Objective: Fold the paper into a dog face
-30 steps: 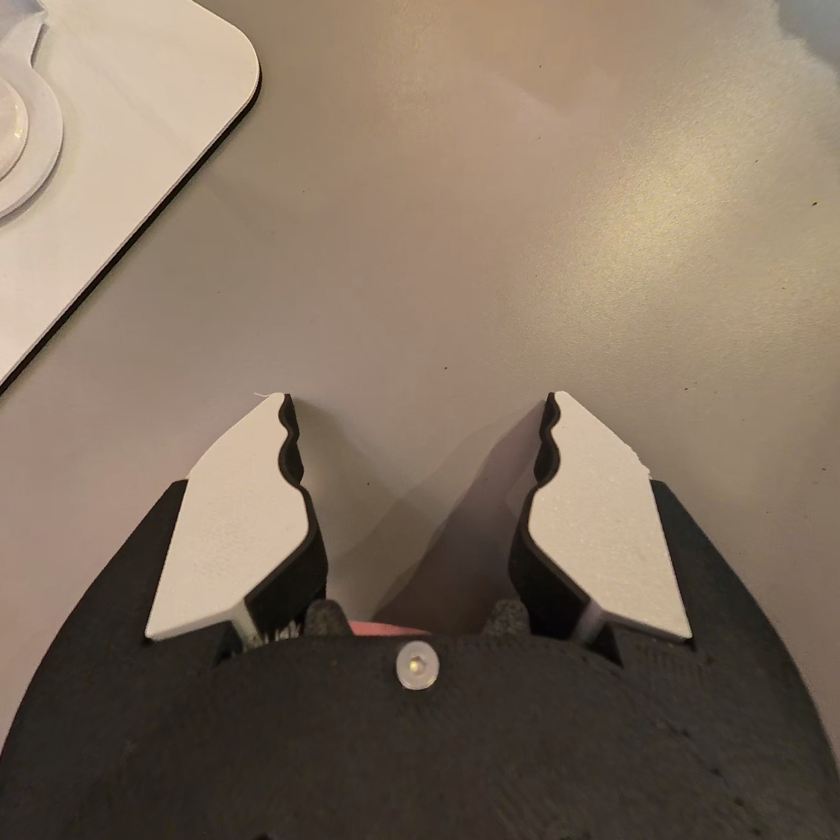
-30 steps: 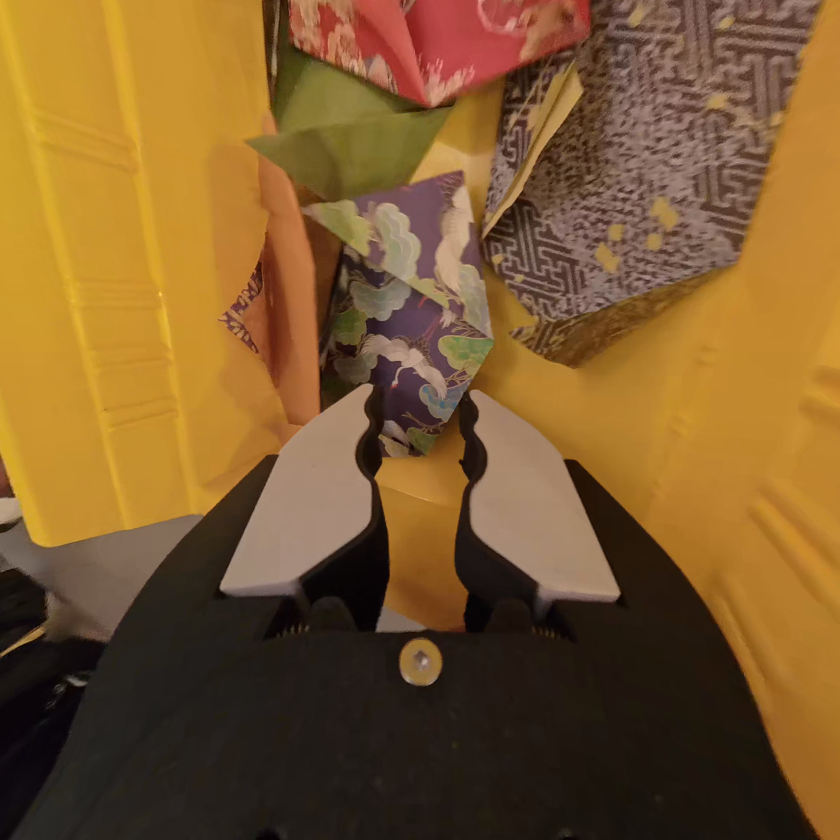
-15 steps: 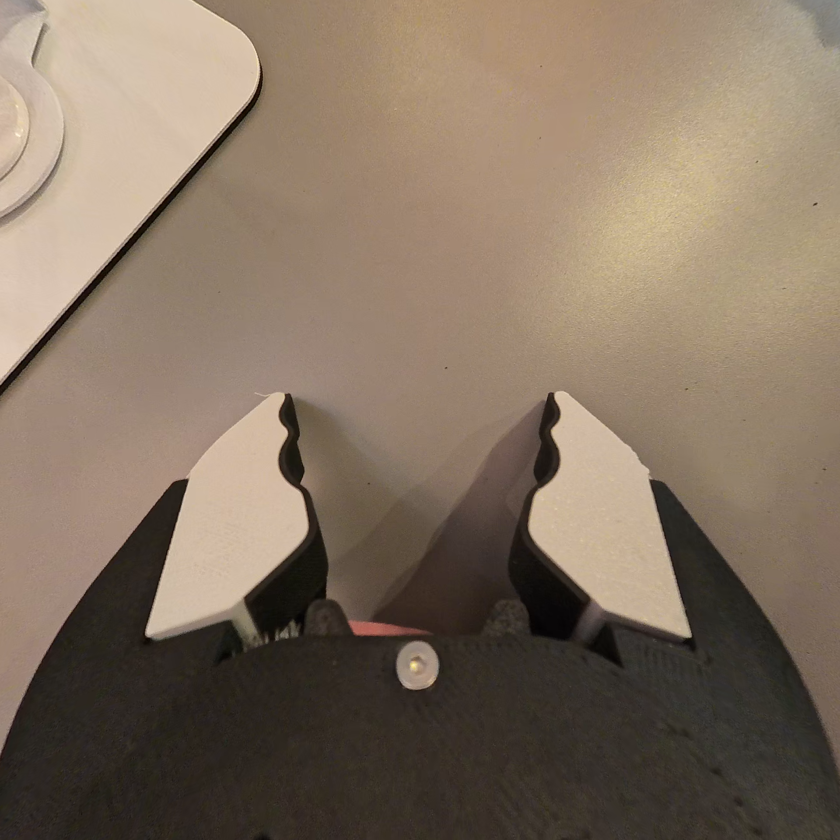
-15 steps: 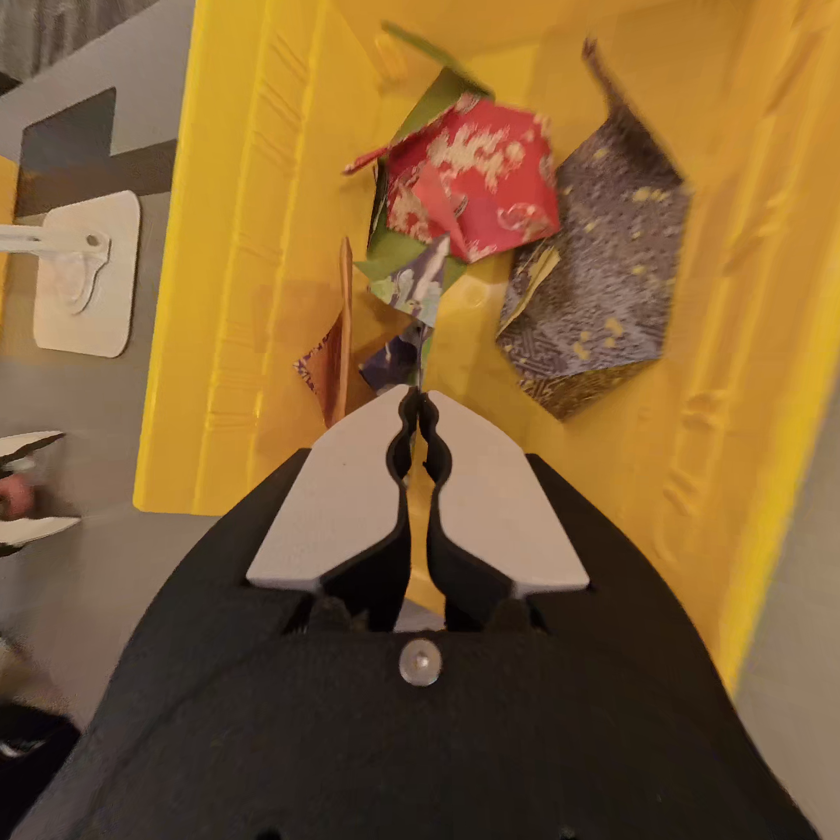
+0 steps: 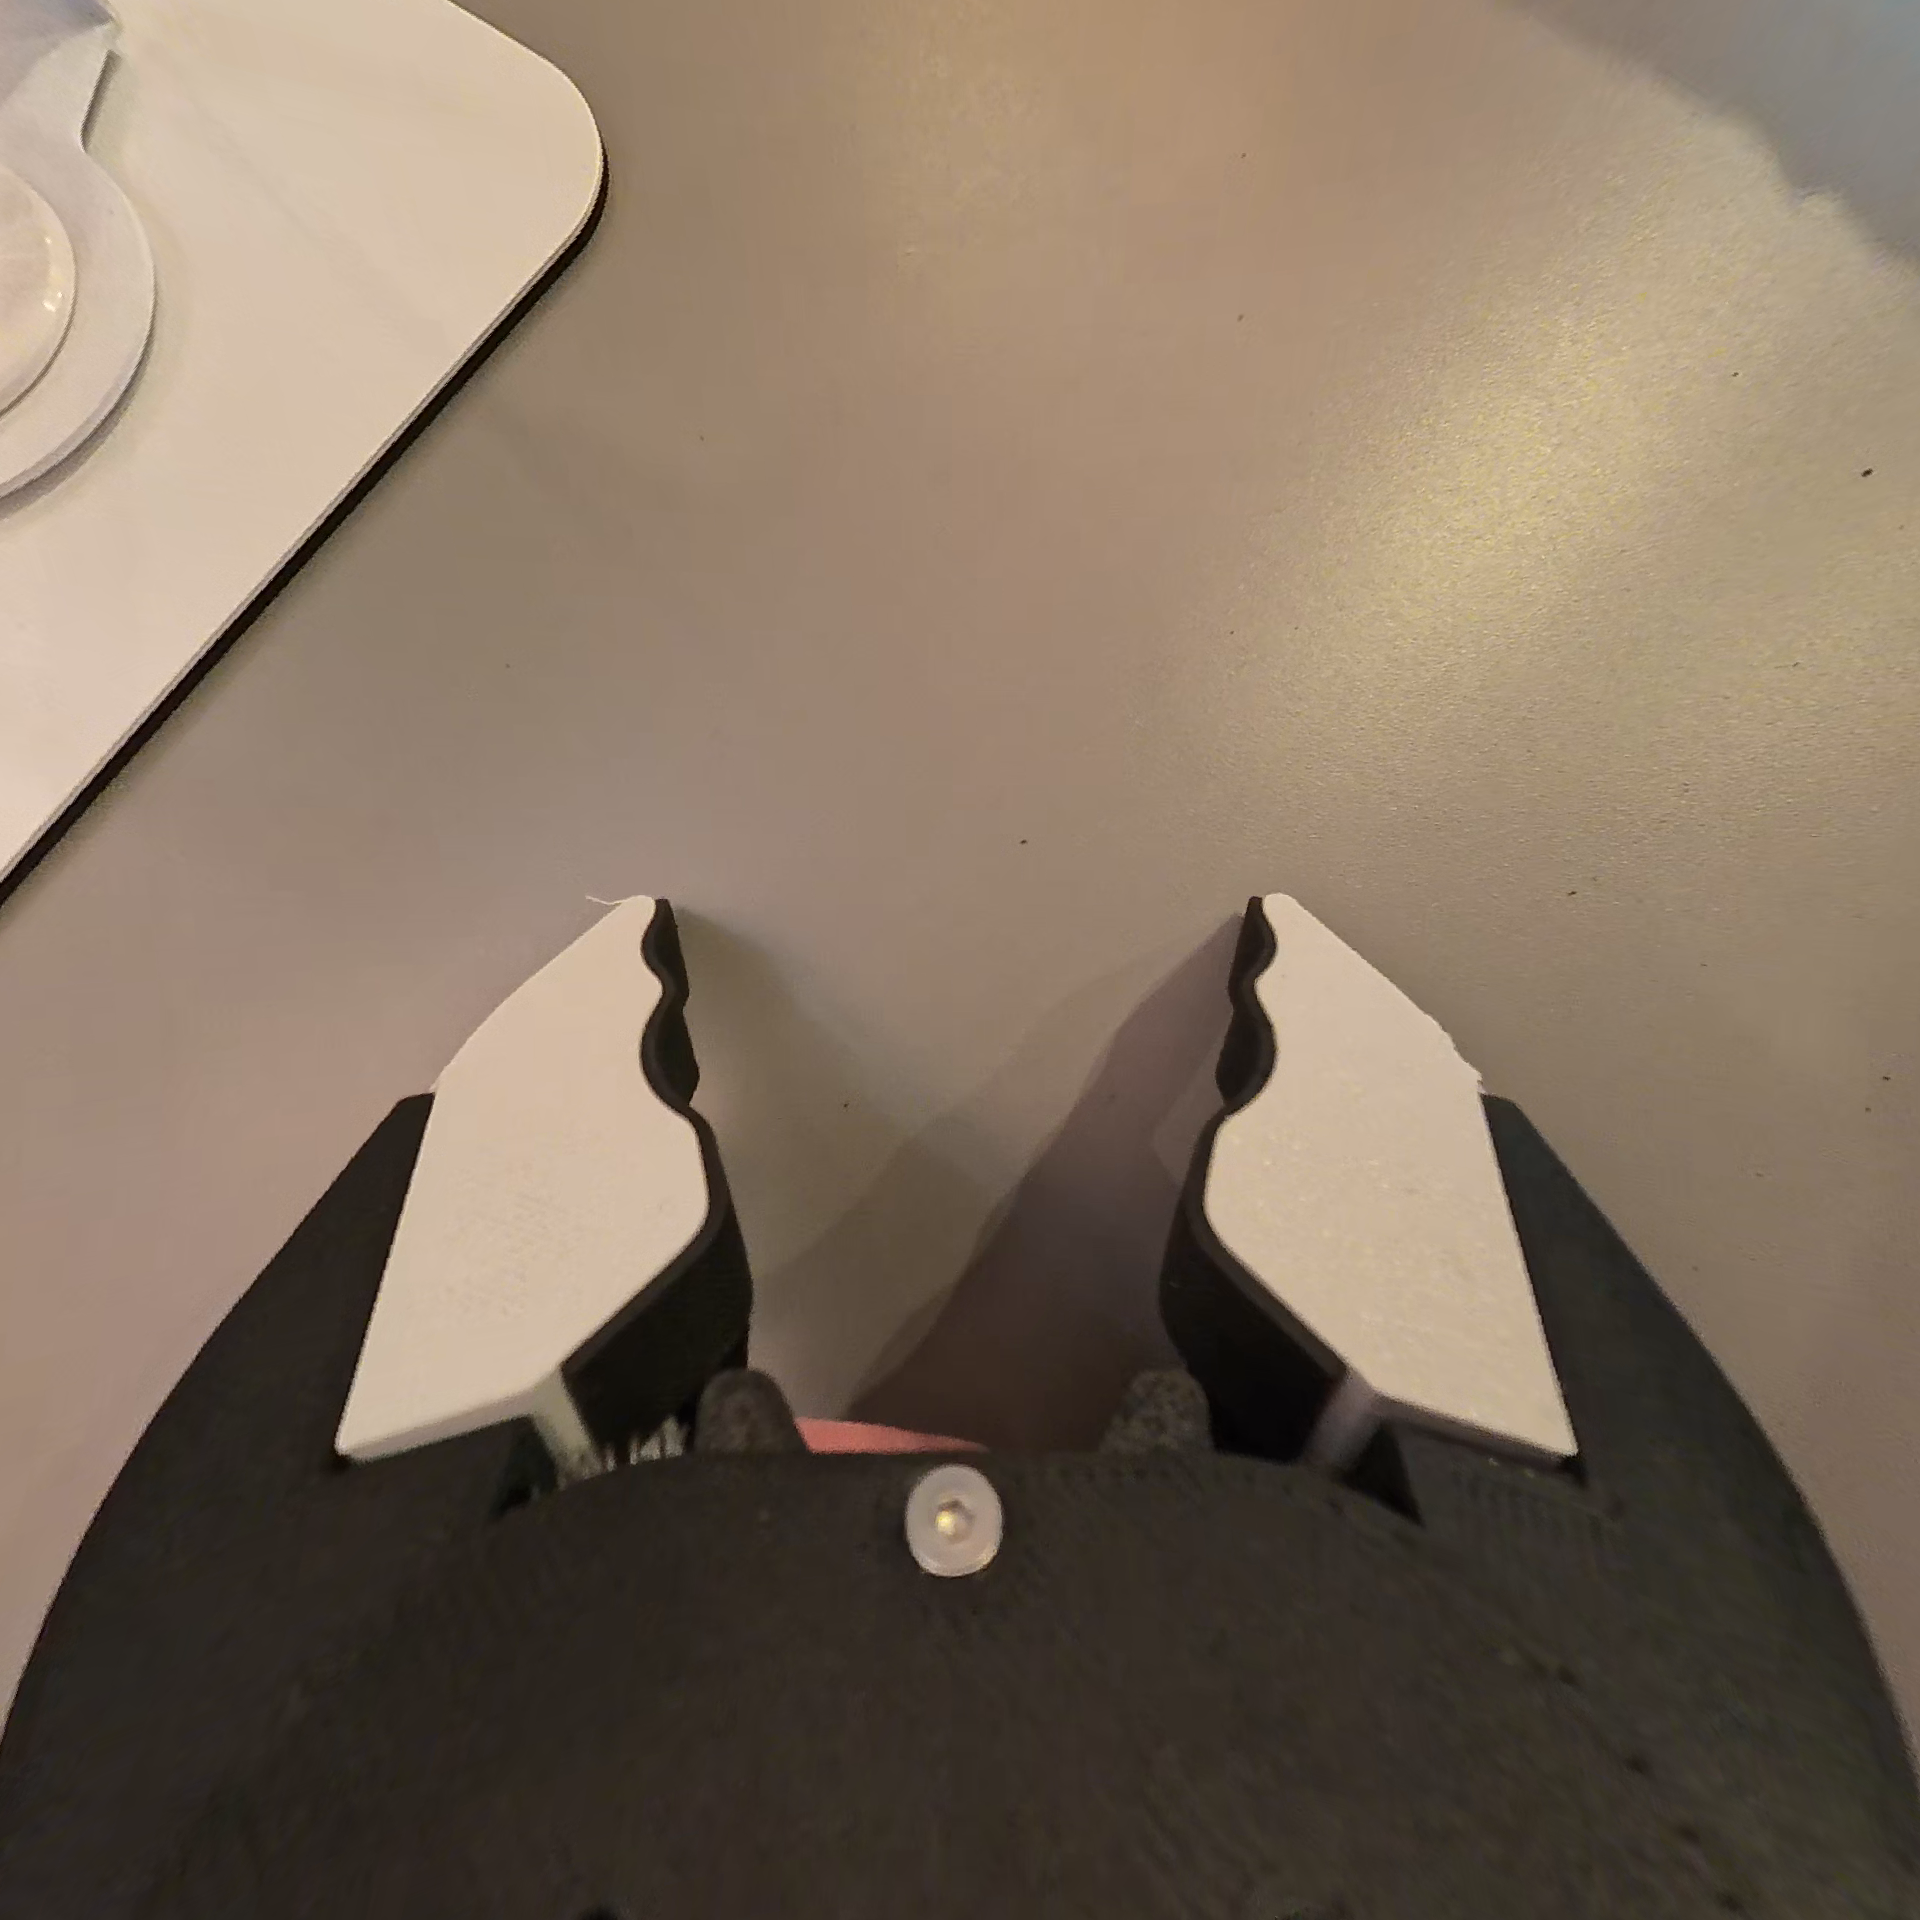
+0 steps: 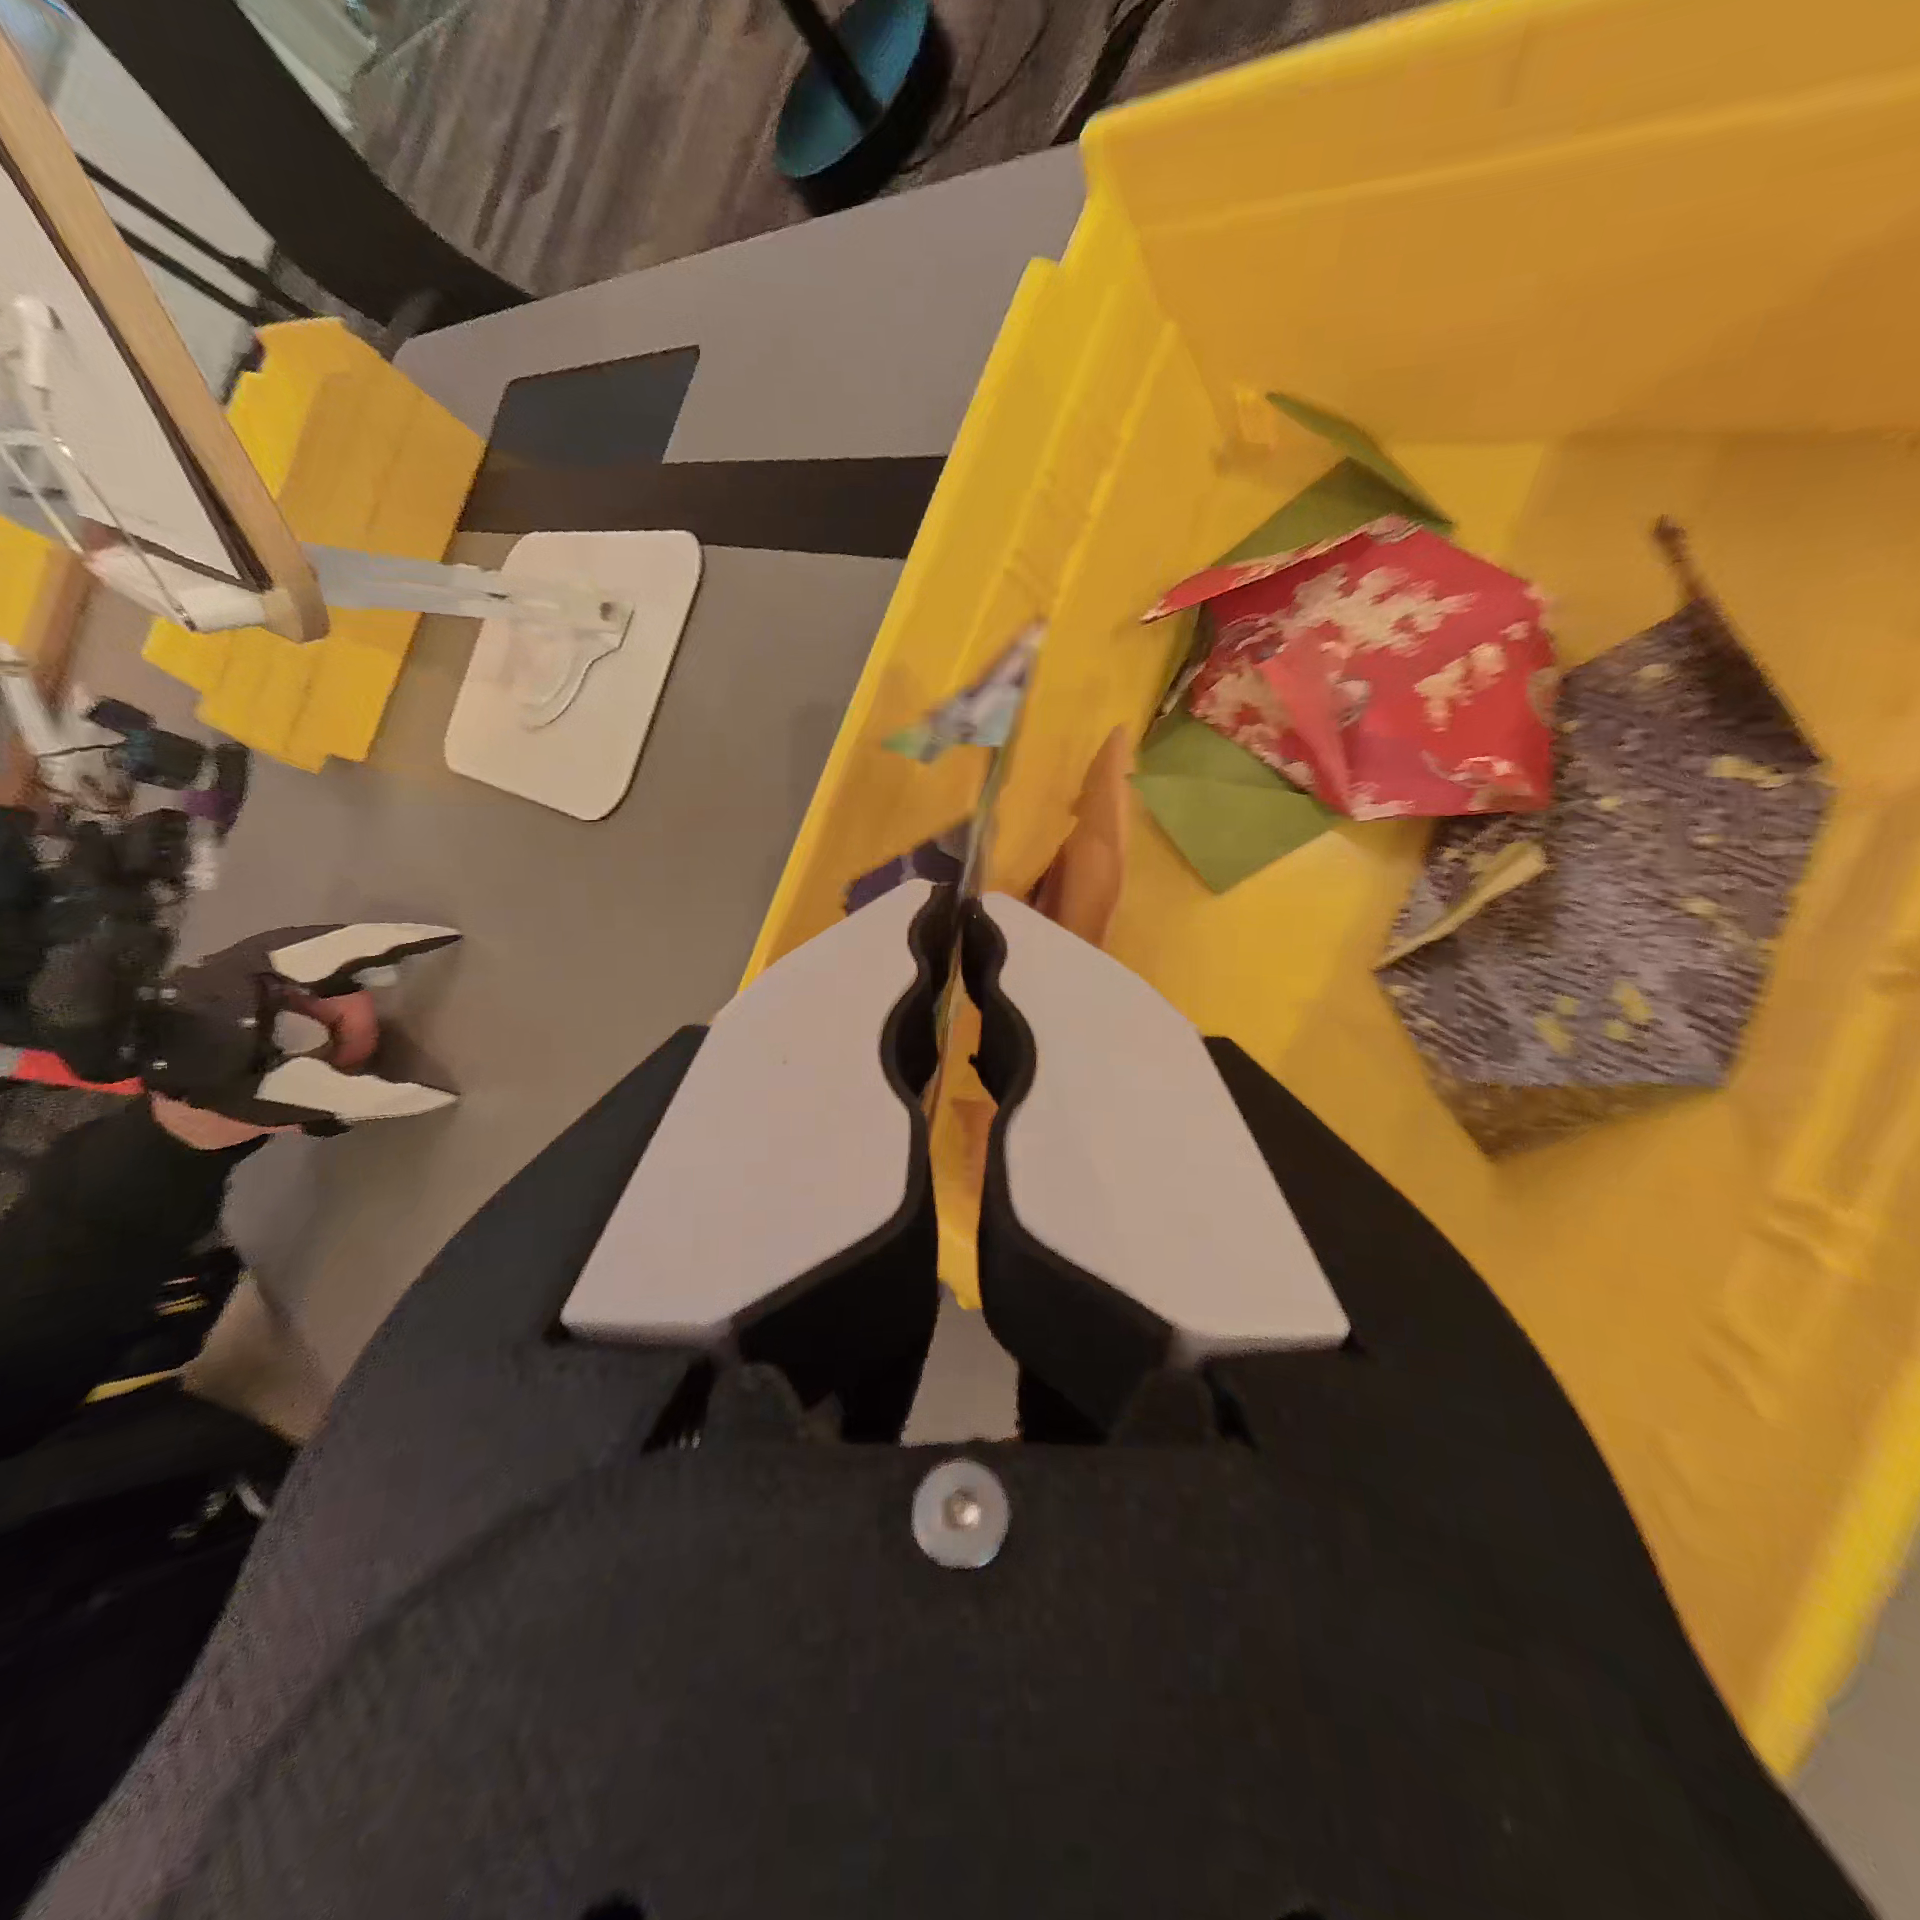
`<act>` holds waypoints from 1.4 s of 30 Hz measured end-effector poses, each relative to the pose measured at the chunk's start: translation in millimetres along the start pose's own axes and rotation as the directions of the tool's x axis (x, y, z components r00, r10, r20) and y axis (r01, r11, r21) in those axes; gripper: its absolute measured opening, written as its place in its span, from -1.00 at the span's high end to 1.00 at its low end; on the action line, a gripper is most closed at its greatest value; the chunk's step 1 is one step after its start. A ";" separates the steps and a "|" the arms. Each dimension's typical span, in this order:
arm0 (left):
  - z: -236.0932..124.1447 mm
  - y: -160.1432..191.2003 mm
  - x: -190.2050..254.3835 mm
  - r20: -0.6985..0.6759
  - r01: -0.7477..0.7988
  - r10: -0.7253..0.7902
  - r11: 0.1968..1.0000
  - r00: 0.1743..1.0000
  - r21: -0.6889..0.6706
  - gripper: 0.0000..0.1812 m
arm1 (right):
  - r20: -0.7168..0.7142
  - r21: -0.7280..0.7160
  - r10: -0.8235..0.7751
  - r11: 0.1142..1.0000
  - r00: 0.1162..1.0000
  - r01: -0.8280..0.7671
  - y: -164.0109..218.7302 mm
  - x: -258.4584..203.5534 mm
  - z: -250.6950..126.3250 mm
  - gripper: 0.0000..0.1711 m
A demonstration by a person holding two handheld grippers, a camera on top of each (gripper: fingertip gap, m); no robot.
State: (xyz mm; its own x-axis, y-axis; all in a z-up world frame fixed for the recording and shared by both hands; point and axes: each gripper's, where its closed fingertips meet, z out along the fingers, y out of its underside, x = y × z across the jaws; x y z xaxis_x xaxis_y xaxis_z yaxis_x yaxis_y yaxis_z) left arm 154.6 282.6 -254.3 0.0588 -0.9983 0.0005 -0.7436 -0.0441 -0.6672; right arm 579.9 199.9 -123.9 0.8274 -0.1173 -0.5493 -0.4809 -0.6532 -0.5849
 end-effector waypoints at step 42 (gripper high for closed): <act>-0.1 0.1 -1.7 0.005 0.007 -0.007 1.000 1.000 0.002 -0.06 | -0.202 -0.343 0.022 0.935 0.979 -0.091 71.5 62.2 57.7 0.85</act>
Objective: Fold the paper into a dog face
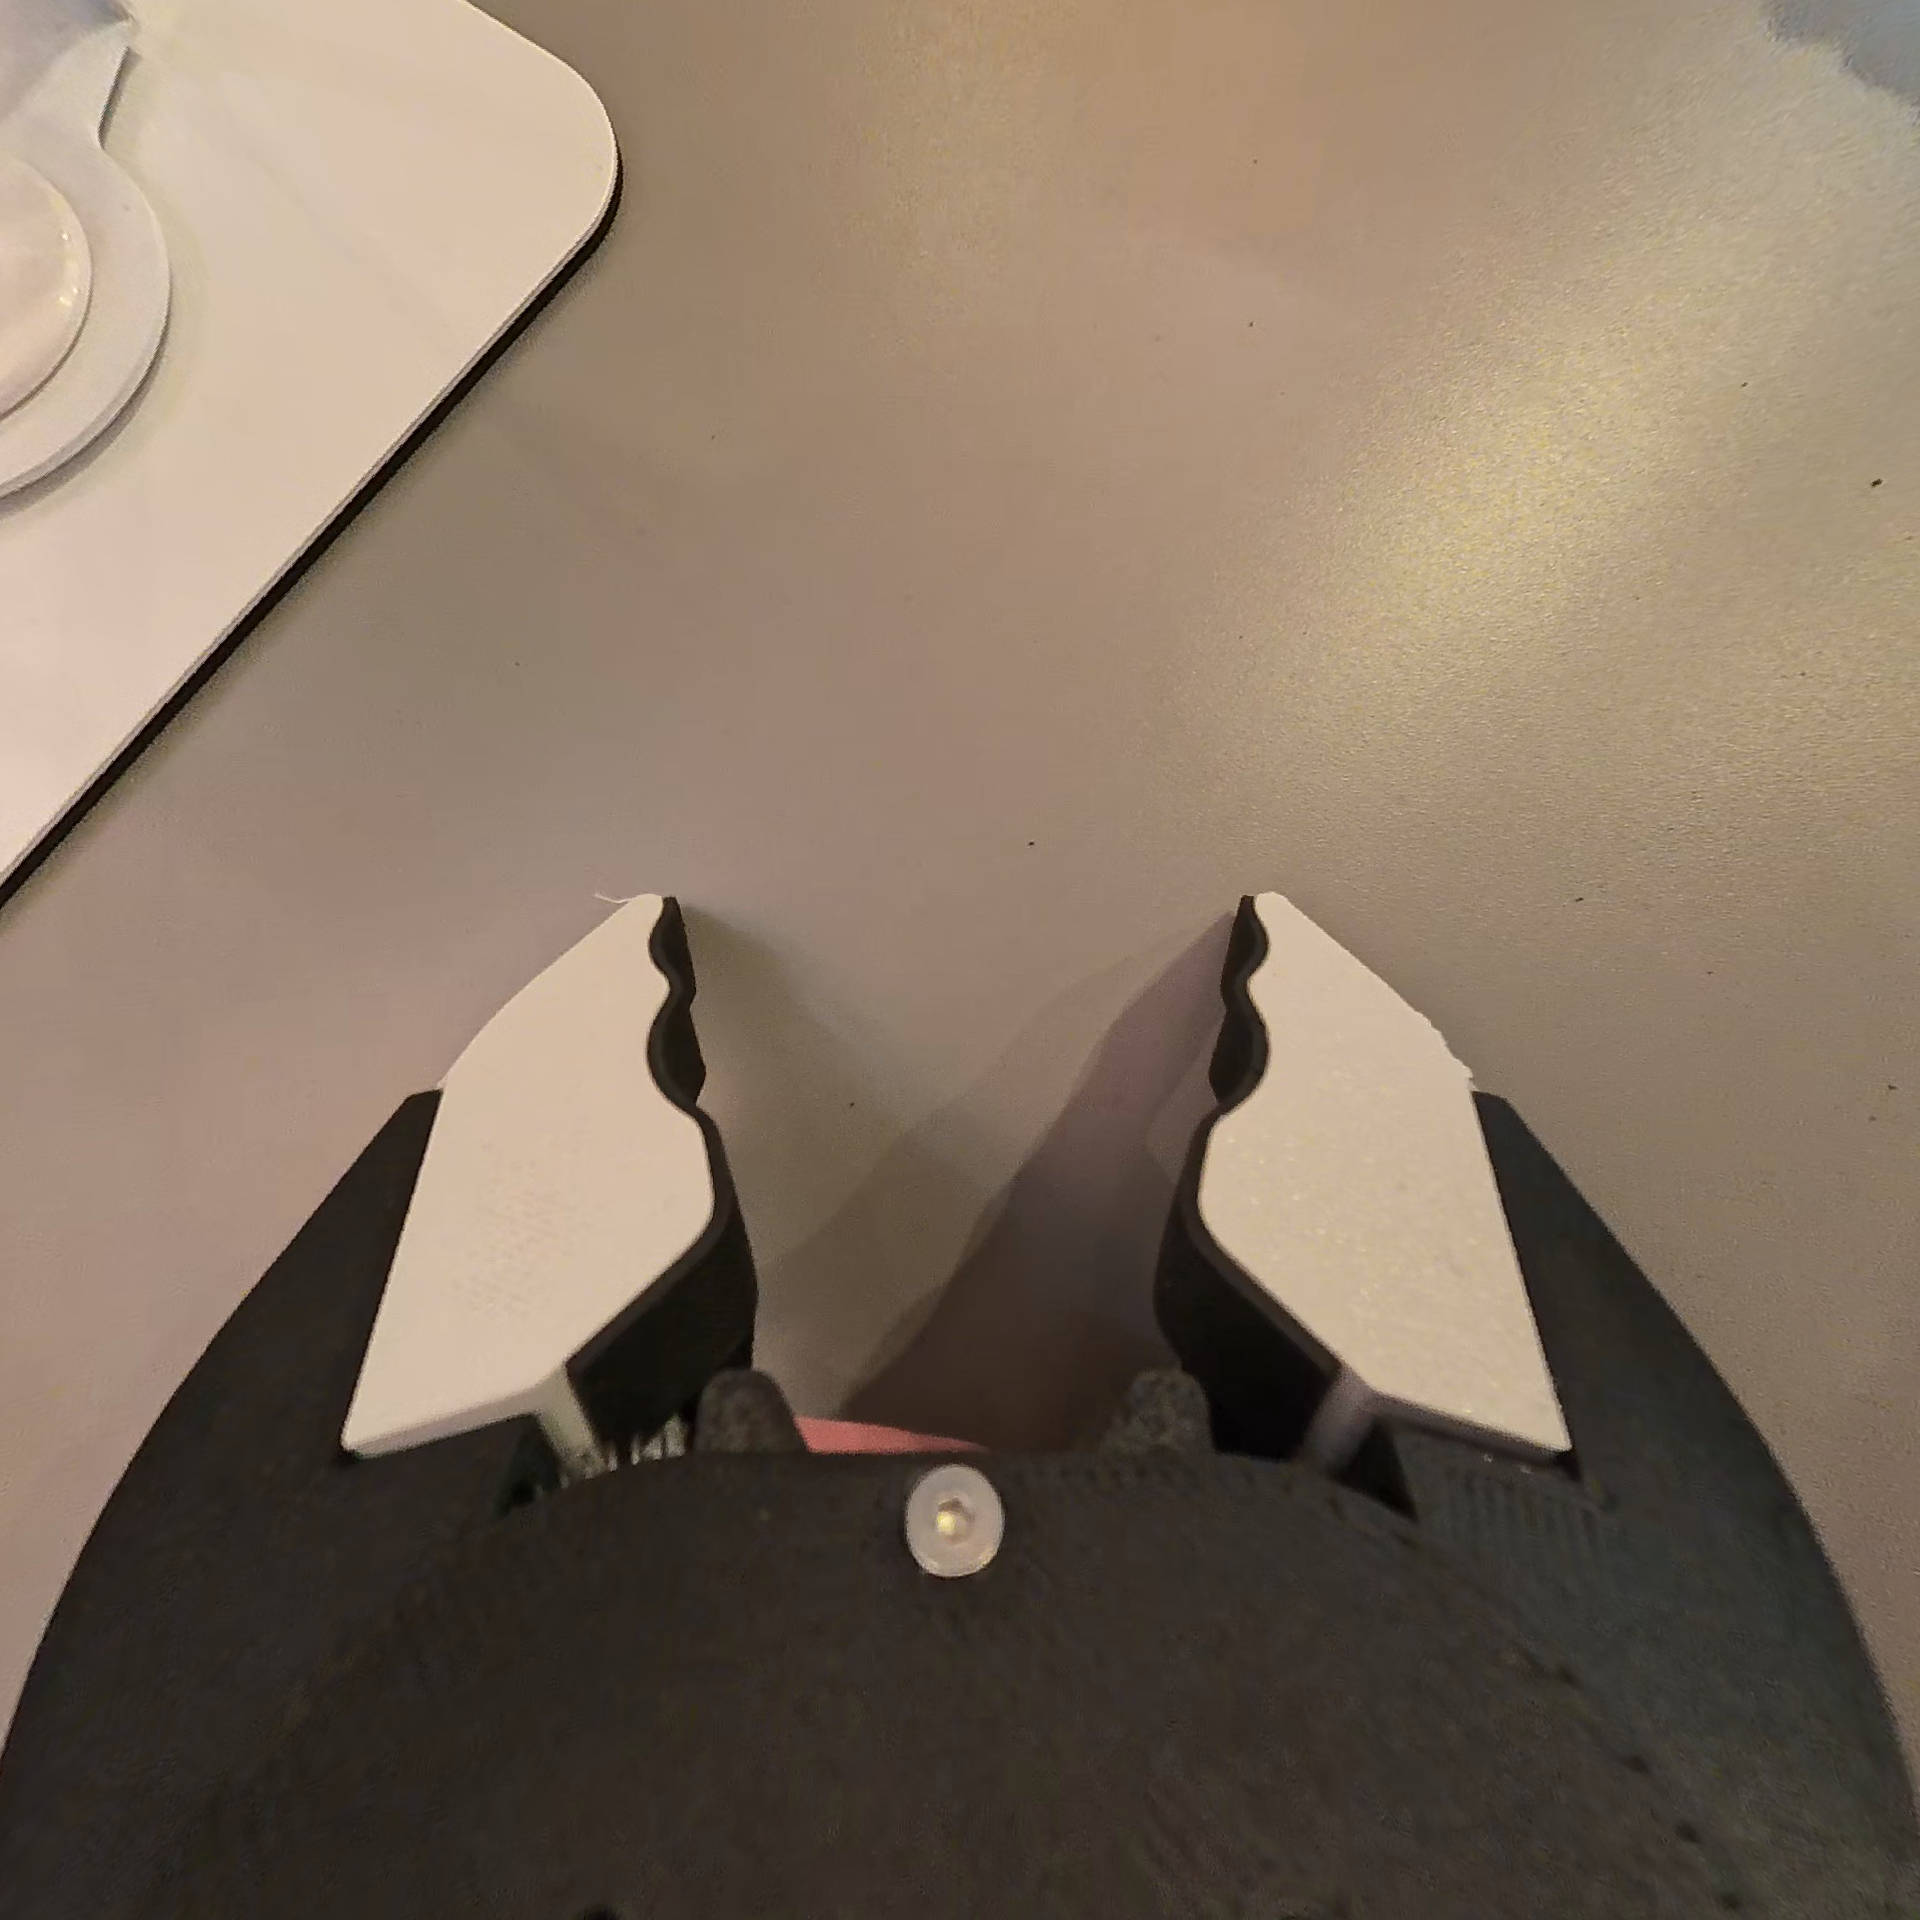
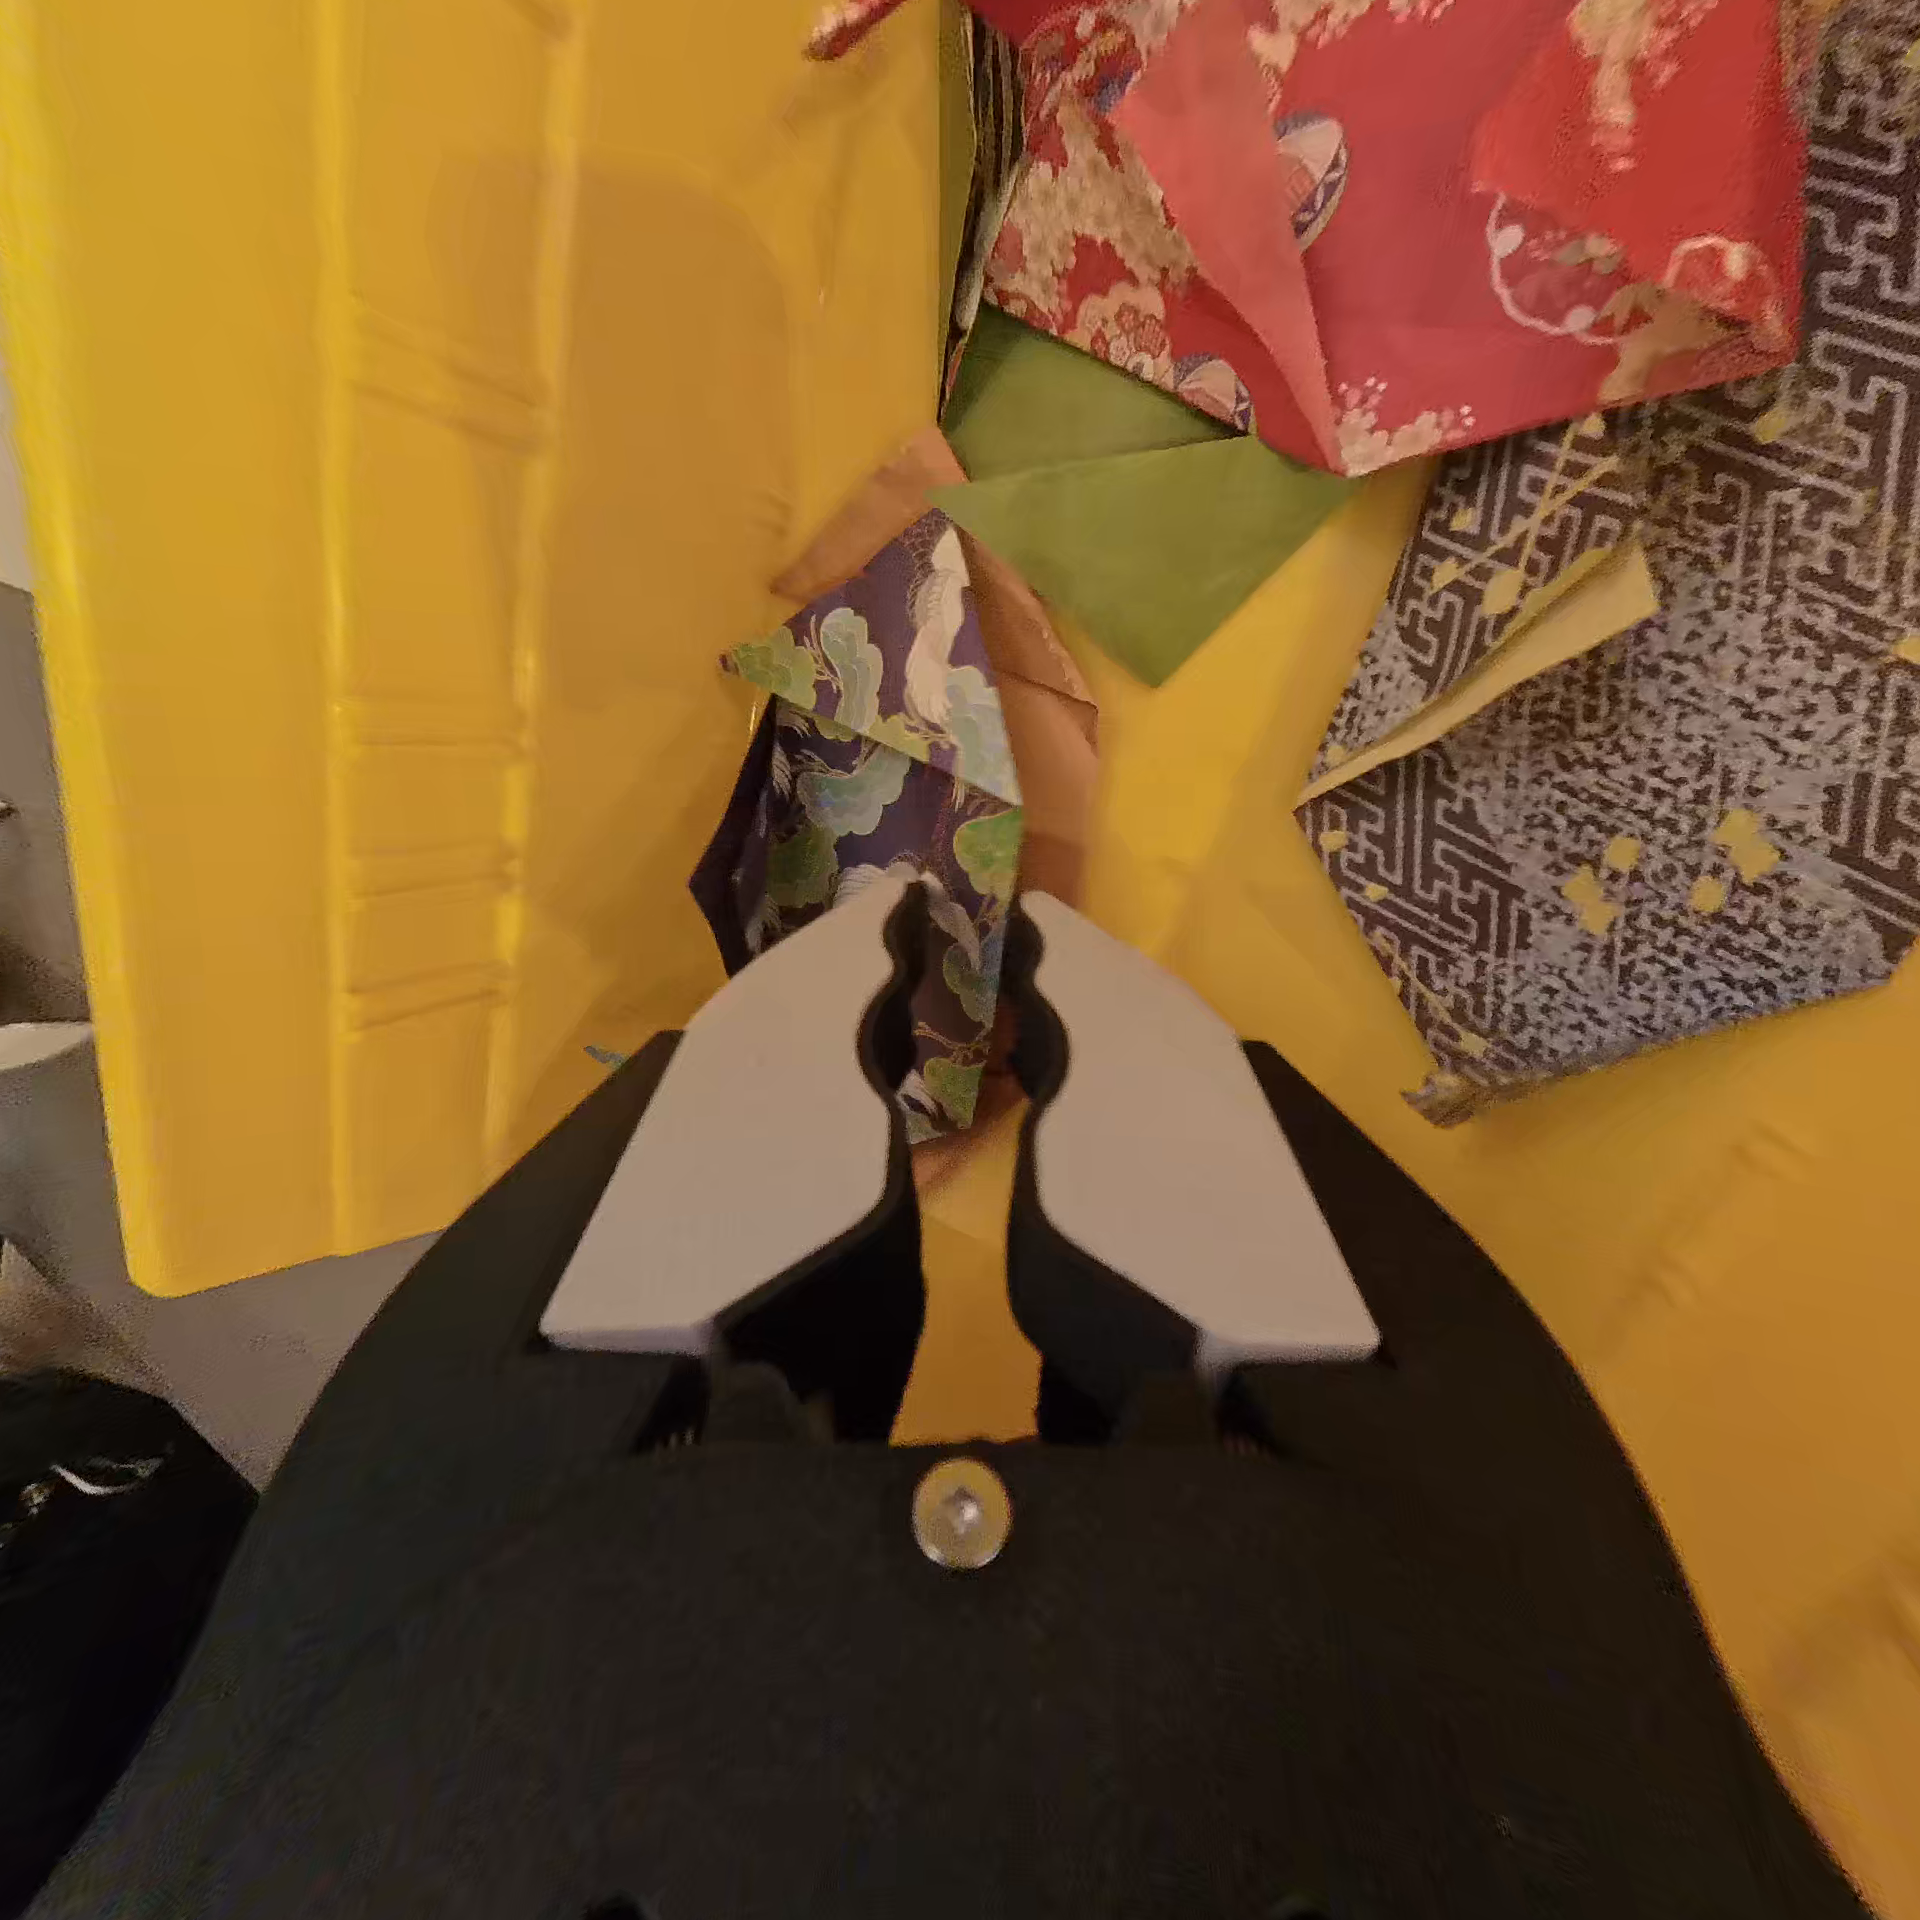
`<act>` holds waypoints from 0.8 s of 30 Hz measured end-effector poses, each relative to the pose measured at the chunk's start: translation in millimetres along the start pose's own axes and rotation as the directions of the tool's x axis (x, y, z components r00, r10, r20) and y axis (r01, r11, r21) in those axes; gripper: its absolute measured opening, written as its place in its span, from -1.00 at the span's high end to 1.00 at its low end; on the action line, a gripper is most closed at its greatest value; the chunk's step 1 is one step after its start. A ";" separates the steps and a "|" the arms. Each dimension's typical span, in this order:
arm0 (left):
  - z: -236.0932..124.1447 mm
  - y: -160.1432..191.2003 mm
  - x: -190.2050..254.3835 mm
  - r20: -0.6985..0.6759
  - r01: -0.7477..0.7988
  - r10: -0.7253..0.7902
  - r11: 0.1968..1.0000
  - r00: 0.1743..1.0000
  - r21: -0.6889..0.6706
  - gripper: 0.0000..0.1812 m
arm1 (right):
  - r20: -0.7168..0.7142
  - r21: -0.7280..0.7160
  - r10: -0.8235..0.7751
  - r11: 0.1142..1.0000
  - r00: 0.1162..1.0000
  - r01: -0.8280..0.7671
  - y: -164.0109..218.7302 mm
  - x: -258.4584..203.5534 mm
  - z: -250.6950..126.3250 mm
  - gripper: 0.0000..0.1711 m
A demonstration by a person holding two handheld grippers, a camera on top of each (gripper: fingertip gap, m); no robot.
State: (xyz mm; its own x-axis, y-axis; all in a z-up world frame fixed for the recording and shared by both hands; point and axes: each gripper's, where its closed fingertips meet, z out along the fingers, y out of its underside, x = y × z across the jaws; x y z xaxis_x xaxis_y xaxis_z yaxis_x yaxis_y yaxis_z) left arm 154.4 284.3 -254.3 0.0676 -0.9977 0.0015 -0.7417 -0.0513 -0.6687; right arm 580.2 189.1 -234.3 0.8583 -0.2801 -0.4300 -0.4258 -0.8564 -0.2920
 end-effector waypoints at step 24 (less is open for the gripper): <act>0.0 -0.2 -0.8 0.003 0.006 -0.006 1.000 1.000 0.002 -0.04 | 0.068 -0.149 -0.215 0.963 0.974 0.223 22.7 -32.6 -6.2 0.79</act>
State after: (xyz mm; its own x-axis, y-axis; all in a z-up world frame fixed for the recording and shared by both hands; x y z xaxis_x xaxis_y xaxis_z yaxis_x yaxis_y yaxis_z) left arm 154.5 285.1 -254.1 0.0738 -0.9973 0.0028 -0.7403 -0.0567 -0.6699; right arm 544.4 176.1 -221.7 0.9084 -0.0592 -0.4139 -0.1760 -0.9520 -0.2502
